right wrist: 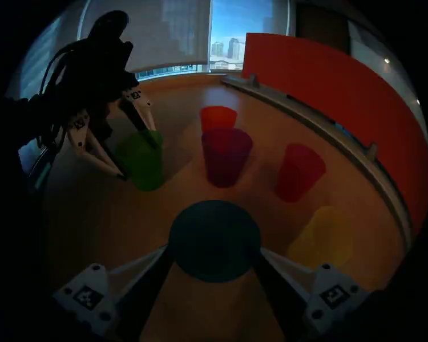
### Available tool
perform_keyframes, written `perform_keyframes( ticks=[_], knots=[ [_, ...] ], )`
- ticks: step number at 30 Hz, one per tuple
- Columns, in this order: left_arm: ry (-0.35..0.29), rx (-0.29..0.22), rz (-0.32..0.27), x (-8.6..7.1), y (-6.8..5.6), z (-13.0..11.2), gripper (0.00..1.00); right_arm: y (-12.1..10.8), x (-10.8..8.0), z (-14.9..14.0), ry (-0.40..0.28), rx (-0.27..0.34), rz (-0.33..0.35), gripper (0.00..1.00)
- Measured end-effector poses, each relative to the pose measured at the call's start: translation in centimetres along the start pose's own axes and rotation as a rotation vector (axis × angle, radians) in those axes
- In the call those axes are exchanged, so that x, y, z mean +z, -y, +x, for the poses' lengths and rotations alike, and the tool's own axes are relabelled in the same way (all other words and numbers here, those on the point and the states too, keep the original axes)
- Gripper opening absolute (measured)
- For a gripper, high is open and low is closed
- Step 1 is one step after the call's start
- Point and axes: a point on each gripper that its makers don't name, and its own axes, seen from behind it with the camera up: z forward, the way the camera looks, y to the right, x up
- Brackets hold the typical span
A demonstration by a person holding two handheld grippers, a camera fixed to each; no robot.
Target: Pour water
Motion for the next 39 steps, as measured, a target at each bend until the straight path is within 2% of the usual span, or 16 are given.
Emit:
perform_keyframes(
  ticks=[4, 15, 30, 39],
  knots=[
    [0.005, -0.005, 0.005, -0.1, 0.2, -0.1, 0.98, 0.0, -0.2, -0.1, 0.002, -0.001, -0.004, 0.98],
    [0.003, -0.009, 0.032, -1.4, 0.2, -0.8, 0.98, -0.1, -1.8, -0.5, -0.015, 0.017, -0.026, 0.99],
    [-0.032, -0.022, 0.110, -5.0, 0.0, -1.9, 0.99, 0.2, -5.4, -2.5, -0.049, 0.063, -0.093, 1.00],
    [-0.077, -0.057, 0.160, -7.6, -0.2, -2.3, 0.99, 0.3, -7.4, -3.4, -0.080, 0.105, -0.144, 1.00]
  ],
)
